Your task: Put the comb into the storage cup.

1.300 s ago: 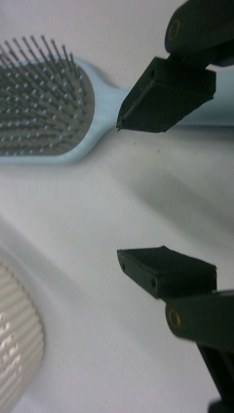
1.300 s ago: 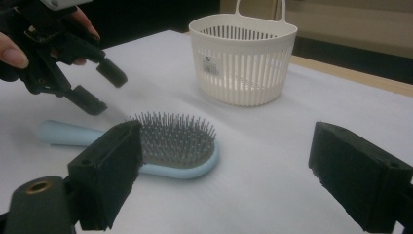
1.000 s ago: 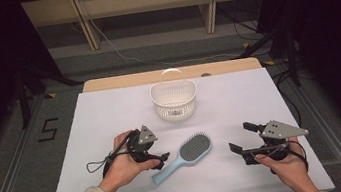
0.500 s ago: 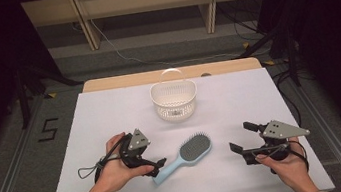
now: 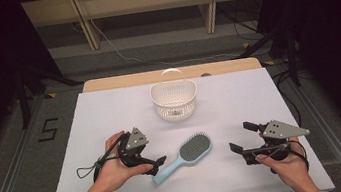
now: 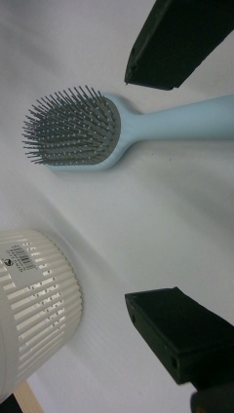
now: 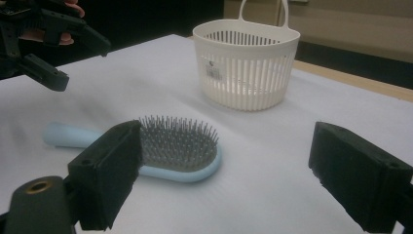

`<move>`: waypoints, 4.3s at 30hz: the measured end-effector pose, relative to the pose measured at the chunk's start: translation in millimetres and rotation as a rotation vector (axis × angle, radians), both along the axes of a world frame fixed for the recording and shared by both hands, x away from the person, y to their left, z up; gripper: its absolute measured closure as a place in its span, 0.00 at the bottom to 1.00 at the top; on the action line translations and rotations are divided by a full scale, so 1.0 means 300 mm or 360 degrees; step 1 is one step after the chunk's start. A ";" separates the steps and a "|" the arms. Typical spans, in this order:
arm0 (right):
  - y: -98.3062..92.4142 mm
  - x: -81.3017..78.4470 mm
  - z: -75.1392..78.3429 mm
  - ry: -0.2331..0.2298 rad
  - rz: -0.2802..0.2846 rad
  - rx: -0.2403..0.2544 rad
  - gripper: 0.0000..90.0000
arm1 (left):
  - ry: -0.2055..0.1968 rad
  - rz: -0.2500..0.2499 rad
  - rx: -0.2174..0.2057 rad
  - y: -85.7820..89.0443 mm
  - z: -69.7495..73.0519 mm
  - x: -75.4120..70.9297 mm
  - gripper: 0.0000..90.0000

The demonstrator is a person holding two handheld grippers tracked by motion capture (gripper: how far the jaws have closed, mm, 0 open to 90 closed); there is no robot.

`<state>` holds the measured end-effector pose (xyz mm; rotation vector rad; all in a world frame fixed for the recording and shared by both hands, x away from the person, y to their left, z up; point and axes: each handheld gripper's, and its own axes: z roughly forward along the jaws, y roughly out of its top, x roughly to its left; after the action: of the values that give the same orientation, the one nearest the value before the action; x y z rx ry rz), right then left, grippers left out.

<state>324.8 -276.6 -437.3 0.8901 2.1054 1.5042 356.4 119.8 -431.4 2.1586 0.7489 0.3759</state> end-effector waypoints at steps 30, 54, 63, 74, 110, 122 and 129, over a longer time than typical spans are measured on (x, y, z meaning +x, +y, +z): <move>0.007 0.004 -0.007 0.0012 -0.0006 -0.0022 0.15 | 0.0184 -0.0158 0.0280 -0.121 -0.014 0.016 0.00; 0.008 0.005 -0.008 0.0010 -0.0008 -0.0029 0.15 | 0.0268 -0.0220 0.0577 -0.242 -0.018 0.033 0.11; 0.007 0.004 -0.008 0.0013 -0.0010 -0.0026 0.15 | 0.0380 -0.0169 0.0683 -0.282 -0.032 0.049 0.17; 0.007 0.004 -0.008 0.0012 -0.0011 -0.0026 0.15 | 0.0447 -0.0168 0.0767 -0.316 -0.046 0.067 0.20; 0.004 0.004 -0.008 0.0016 -0.0012 -0.0023 0.15 | 0.0590 -0.0146 0.0843 -0.356 -0.085 0.113 0.27; 0.003 0.004 -0.008 0.0016 -0.0014 -0.0022 0.15 | 0.0614 -0.0156 0.0866 -0.367 -0.096 0.117 0.30; 0.003 0.004 -0.009 0.0015 -0.0013 -0.0023 0.15 | 0.0627 -0.0152 0.0875 -0.367 -0.100 0.121 0.31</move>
<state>326.1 -275.8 -439.8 0.9011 2.1143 1.4816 392.8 9.7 -461.3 2.8274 0.8187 0.1073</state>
